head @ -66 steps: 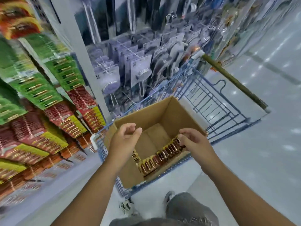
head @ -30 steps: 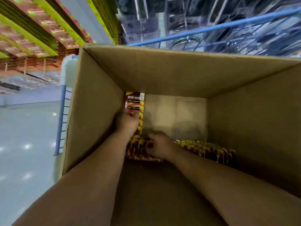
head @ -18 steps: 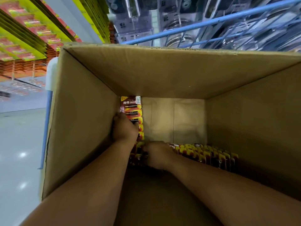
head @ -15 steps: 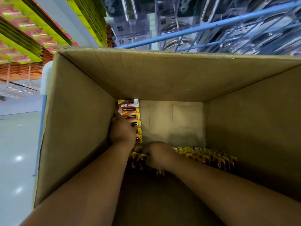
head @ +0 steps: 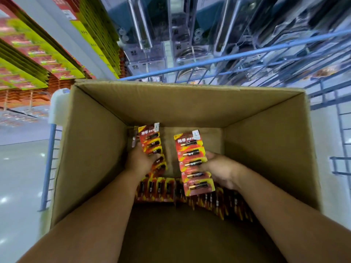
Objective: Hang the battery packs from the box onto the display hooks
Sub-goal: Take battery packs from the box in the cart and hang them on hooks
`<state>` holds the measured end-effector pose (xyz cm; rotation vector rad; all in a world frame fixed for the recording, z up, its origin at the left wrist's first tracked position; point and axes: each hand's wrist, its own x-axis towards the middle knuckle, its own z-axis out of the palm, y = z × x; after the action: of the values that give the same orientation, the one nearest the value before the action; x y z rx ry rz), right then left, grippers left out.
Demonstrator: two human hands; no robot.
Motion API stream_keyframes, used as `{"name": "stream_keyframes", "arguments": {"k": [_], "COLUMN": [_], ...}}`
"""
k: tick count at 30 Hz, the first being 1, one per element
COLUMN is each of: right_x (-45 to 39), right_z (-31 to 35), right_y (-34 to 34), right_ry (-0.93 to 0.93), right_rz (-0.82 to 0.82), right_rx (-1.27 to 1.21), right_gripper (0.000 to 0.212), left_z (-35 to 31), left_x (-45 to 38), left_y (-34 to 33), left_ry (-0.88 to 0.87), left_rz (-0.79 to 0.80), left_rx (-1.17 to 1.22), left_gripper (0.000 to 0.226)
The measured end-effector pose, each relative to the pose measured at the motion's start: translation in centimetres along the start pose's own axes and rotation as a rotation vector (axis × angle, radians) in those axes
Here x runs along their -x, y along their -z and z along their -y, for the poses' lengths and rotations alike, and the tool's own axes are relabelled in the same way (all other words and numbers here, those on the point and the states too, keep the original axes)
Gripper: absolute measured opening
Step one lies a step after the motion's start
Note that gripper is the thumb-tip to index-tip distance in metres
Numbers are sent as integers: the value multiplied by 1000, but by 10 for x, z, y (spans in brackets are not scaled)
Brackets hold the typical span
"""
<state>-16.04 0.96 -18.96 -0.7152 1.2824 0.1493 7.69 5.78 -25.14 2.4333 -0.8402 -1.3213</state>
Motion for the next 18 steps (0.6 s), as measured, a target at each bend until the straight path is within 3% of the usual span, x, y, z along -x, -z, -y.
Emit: {"name": "stream_keyframes", "arguments": {"k": [3, 9, 18], "right_x": [31, 130, 286], "right_z": [3, 25, 101], "right_y": [3, -5, -74], "right_ry": [37, 211, 538], "right_rz": [3, 15, -260], "right_rx": [-206, -427, -400], "right_gripper": [47, 46, 32], "left_z": [-23, -71, -116], "left_x": [33, 126, 252], "left_y": [14, 84, 218], "left_ry": [-36, 5, -240], "left_rz": [96, 205, 192], "left_rx": [115, 500, 715], "left_gripper": [56, 28, 23]}}
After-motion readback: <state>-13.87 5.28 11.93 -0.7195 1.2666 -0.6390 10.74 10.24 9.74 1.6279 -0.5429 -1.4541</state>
